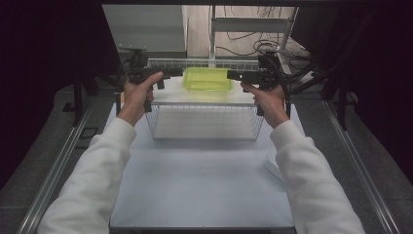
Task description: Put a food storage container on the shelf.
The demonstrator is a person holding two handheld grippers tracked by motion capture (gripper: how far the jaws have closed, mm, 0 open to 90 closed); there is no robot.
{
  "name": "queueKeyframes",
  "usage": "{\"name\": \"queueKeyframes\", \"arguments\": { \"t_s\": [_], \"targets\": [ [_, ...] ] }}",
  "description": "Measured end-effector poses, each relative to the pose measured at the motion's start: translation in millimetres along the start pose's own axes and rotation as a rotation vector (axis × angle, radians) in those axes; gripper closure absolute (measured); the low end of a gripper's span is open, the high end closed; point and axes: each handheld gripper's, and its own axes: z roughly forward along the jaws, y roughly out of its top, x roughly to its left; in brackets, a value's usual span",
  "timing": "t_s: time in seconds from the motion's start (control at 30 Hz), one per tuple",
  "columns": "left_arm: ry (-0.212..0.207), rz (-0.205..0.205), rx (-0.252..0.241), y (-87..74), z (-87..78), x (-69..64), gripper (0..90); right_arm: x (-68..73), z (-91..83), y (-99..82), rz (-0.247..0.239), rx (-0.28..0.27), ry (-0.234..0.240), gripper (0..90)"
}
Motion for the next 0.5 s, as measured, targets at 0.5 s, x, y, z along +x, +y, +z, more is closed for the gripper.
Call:
{"name": "queueKeyframes", "arguments": {
  "t_s": [0.5],
  "targets": [
    [0.005,0.130,0.056,-118.7,-62.3,-27.4,25.7,-3.8,-79.7,-92.2,-0.146,0.042,0.072,20.6]
  ]
}}
